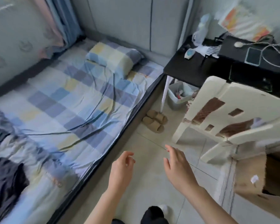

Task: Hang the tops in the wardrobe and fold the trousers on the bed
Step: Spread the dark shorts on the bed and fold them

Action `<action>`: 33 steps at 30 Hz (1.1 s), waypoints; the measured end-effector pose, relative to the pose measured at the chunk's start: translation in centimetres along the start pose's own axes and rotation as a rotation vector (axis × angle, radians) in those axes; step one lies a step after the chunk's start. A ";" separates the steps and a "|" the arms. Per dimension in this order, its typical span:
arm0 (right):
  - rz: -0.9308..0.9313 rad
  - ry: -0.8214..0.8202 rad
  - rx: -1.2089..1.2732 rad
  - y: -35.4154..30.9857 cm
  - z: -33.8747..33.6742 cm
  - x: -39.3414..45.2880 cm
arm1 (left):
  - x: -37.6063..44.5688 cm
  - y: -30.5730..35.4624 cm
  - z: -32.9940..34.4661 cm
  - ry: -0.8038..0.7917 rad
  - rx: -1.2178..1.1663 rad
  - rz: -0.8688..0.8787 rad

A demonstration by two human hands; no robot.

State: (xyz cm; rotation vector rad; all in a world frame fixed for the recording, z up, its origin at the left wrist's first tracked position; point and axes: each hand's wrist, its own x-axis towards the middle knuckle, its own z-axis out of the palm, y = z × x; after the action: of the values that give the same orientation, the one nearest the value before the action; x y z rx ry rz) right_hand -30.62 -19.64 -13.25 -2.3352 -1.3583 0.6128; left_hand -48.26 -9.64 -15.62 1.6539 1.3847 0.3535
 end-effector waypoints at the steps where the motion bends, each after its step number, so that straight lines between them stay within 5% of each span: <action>1: -0.023 -0.002 -0.003 -1.3 0.7 0.2 | -0.2 -1.1 -1.2 0.017 -0.014 -0.018; 19: -0.436 -0.349 -0.066 -34.0 23.7 0.4 | -7.8 -29.0 -30.1 0.408 -0.202 -0.428; 33: -0.770 -0.763 -0.252 -53.3 42.4 13.7 | 0.3 -42.4 -39.7 0.551 -0.340 -0.856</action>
State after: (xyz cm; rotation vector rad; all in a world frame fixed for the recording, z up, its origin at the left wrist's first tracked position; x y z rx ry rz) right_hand -85.70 21.46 -23.78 -1.5149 -2.5904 1.1577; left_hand -102.80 6.37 -27.47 0.5930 2.1478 0.5103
